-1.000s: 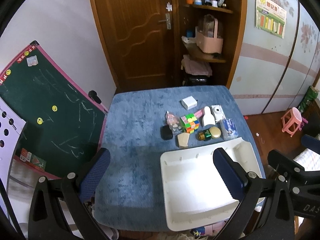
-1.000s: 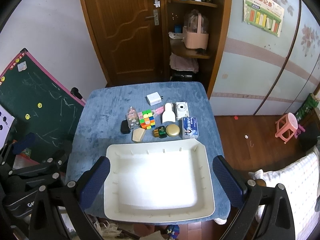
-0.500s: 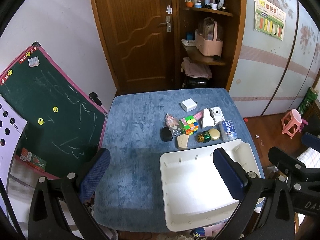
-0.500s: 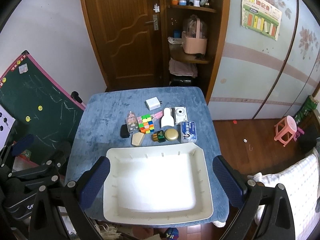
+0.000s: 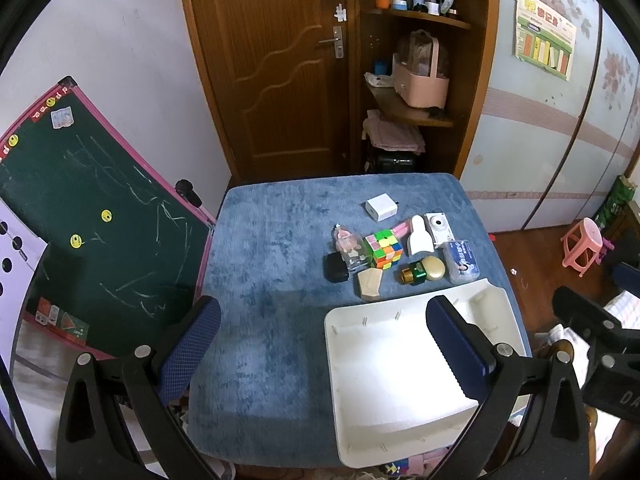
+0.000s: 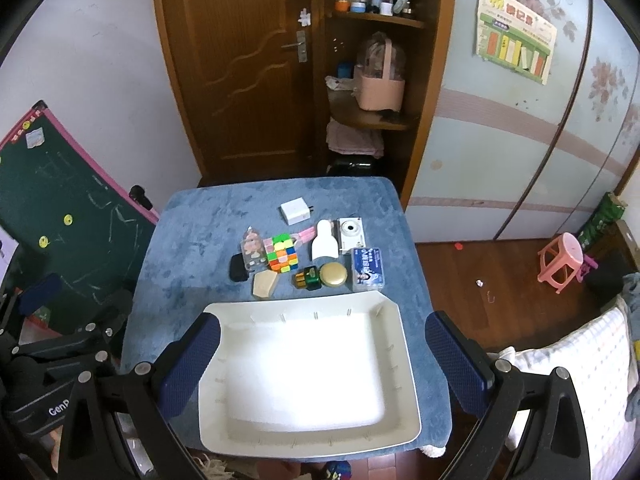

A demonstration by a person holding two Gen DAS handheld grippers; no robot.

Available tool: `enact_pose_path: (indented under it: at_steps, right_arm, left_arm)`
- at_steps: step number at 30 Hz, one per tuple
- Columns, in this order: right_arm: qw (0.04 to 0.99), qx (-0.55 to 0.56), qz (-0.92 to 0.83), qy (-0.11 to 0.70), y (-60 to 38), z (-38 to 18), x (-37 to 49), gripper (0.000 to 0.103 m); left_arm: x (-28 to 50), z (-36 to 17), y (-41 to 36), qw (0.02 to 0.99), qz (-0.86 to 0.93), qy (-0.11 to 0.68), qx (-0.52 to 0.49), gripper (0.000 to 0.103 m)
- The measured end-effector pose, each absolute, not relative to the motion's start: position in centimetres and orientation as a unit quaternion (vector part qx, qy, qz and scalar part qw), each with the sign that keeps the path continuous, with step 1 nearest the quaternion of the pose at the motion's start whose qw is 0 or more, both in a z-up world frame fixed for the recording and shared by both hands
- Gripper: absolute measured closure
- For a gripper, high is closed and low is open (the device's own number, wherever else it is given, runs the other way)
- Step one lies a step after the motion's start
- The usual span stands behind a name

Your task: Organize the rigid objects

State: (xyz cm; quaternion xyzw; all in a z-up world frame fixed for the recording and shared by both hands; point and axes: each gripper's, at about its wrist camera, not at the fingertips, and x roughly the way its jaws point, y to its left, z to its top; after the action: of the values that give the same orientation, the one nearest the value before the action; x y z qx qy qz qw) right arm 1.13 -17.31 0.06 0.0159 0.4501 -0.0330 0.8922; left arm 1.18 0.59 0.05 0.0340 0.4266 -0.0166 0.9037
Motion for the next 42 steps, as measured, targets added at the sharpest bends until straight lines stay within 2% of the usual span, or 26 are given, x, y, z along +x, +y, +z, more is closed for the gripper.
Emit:
enact_pose_path:
  at_steps: [21, 42]
  right_arm:
    - [0.9, 0.008, -0.107, 0.423, -16.2, 1.6, 3.0, 0.0]
    - [0.906, -0.049, -0.04, 0.418, -18.4, 0.5, 9.5, 0.001]
  left_arm:
    - [7.4, 0.0, 2.2, 0.89, -0.09, 0.447, 0.006, 0.001]
    - [11.0, -0.1, 0.2, 0.89, -0.008, 0.455, -0.005, 0.001]
